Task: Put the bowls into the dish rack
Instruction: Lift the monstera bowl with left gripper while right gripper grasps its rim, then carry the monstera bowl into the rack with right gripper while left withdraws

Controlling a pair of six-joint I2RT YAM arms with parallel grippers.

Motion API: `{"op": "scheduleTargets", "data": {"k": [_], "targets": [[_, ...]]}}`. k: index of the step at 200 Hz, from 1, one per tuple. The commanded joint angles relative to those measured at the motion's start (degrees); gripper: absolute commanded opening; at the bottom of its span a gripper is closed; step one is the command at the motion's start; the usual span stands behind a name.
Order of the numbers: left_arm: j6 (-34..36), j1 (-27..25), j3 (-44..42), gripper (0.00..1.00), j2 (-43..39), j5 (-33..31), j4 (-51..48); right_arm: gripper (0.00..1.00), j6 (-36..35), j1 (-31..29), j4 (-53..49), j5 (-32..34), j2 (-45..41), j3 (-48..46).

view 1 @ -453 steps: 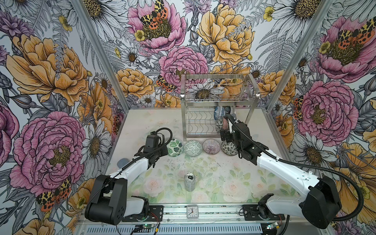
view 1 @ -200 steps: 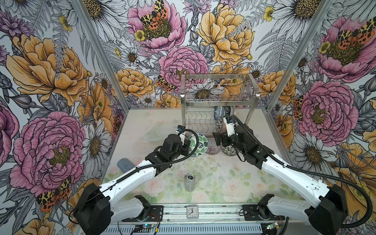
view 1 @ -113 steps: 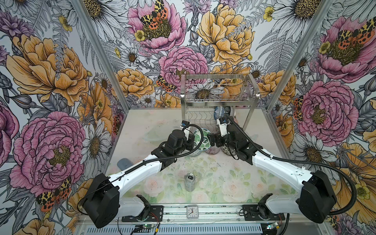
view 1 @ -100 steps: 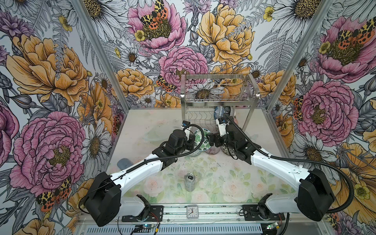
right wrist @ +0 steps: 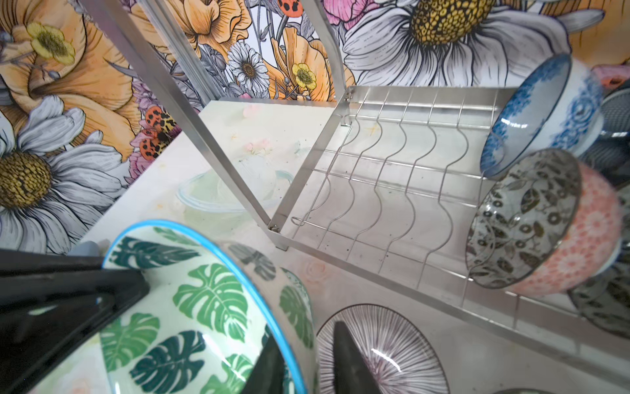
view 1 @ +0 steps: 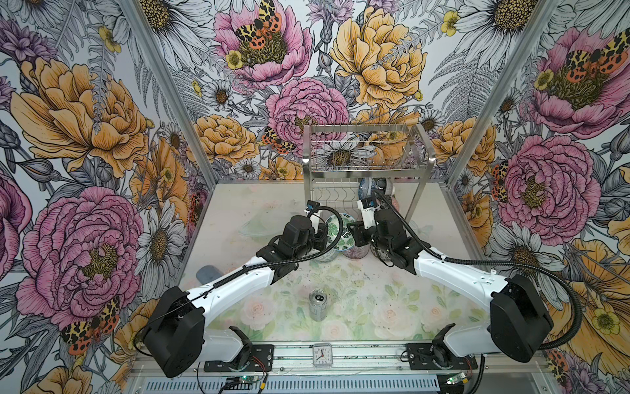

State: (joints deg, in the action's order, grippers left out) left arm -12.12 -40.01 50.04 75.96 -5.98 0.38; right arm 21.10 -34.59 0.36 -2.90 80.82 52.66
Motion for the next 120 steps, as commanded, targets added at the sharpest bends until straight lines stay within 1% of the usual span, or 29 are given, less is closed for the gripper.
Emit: {"op": "scheduleTargets", "data": {"k": [1,4,27,47,63,67,77,81,83,84,85,86,90,104,114,120], "targets": [[-0.12,-0.35,2.09,0.0,-2.39,-0.08,4.86,0.04,0.78,-0.24,2.01,-0.39,0.57,0.13],[-0.14,-0.41,2.08,0.0,-2.4,-0.02,4.84,0.0,0.79,-0.22,1.94,-0.36,0.5,0.14],[-0.1,-0.17,1.84,0.0,-2.61,-0.27,4.62,0.0,0.39,-0.28,1.19,-0.19,-0.16,0.36],[0.48,-0.03,1.73,0.0,-3.14,-0.75,3.7,0.0,-0.49,-0.34,-0.49,2.0,-0.96,1.23],[2.42,0.02,2.28,0.0,-4.03,-3.7,0.95,0.0,-1.29,-0.36,-3.37,4.6,-1.34,2.85],[2.91,0.14,2.49,0.1,-4.45,-4.6,0.11,0.0,-1.53,-0.27,-3.85,5.31,-1.36,3.13],[4.33,0.44,2.82,0.56,-5.49,-5.62,-1.84,0.0,-2.22,-0.3,-4.47,6.93,-1.79,3.45],[4.8,0.66,3.02,0.73,-6.03,-7.54,-2.81,0.0,-2.55,-0.33,-4.64,7.63,-1.96,3.6],[5.04,0.69,3.16,0.84,-6.25,-7.86,-3.34,0.0,-2.71,-0.33,-4.73,8.06,-2.02,3.7],[5.15,0.75,3.19,0.87,-6.39,-7.97,-3.62,0.0,-2.77,-0.32,-4.79,8.29,-2.04,3.69],[5.3,0.82,3.25,0.93,-6.5,-8.07,-3.76,0.0,-2.79,-0.31,-4.81,8.54,-2.05,3.72],[5.41,0.92,3.25,0.96,-6.65,-8.17,-4.09,0.0,-2.85,-0.26,-4.83,8.79,-2.06,3.74],[5.8,1.19,3.64,0.98,-7.12,-8.52,-5.33,0.0,-3.19,-0.3,-5.0,9.91,-2.21,3.96],[6.74,2.45,4.36,0.99,-8.92,-9.32,-9.1,0.0,-4.24,-0.42,-5.37,15.01,-2.27,4.34],[7.19,3.36,4.16,0.99,-10.35,-10.06,-11.04,0.0,-5.04,-0.84,-5.45,21.39,-1.96,4.5],[7.22,4.07,3.97,0.99,-11.15,-10.34,-12.01,0.0,-5.65,-1.35,-5.59,26.57,-1.34,4.83]]}}
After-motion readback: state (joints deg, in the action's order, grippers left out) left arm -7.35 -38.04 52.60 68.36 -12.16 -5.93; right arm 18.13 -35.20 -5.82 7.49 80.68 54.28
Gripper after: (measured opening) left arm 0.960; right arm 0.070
